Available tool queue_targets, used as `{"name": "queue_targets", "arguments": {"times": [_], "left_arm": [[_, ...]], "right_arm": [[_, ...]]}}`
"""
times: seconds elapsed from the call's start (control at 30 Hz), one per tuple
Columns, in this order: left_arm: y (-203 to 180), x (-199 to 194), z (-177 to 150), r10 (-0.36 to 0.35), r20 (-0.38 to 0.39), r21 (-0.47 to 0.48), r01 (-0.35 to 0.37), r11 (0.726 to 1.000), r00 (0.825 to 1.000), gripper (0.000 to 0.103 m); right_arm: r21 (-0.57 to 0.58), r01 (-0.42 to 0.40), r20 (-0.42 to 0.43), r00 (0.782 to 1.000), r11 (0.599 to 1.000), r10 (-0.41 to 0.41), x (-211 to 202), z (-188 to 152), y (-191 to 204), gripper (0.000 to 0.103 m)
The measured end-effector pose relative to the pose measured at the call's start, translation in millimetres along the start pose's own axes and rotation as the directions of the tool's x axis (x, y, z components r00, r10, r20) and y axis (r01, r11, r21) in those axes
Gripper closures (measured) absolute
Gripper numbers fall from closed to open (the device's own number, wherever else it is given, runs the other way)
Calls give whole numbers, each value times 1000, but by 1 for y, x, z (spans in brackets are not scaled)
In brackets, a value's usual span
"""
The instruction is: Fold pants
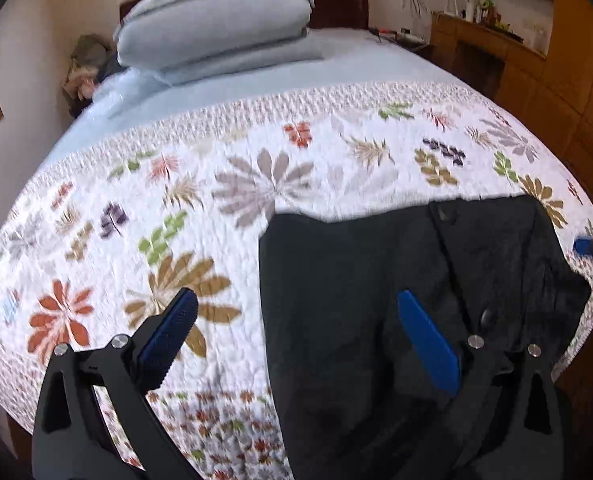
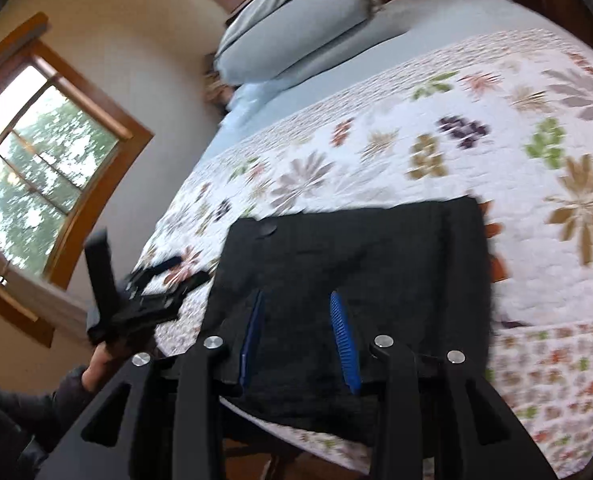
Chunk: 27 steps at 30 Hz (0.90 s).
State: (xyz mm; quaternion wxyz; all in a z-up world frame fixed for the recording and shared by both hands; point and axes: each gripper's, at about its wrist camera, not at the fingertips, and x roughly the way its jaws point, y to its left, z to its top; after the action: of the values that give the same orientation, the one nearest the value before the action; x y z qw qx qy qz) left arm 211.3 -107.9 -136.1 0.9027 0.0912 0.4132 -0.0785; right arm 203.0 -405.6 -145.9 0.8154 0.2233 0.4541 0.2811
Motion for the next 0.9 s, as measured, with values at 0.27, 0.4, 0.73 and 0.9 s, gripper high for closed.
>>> {"name": "queue_targets", "arguments": {"times": [0.27, 0.4, 0.73, 0.9], "left_arm": [[-5, -17, 10, -10, 73, -20, 11, 1000, 997, 3], [-1, -19, 10, -11, 85, -38, 14, 999, 996, 3], [0, 4, 17, -4, 68, -34, 6, 999, 998, 3], [-5, 41, 20, -1, -23, -17, 0, 1000, 1000, 3]], "right_arm": [[85, 71, -43, 997, 994, -67, 21, -25, -34, 70], [67, 105, -68, 993, 992, -100, 26, -28, -37, 71], [-44, 115, 60, 992, 992, -113, 36, 40, -12, 47], [2, 134, 44, 990, 991, -134, 55, 51, -33, 49]]}}
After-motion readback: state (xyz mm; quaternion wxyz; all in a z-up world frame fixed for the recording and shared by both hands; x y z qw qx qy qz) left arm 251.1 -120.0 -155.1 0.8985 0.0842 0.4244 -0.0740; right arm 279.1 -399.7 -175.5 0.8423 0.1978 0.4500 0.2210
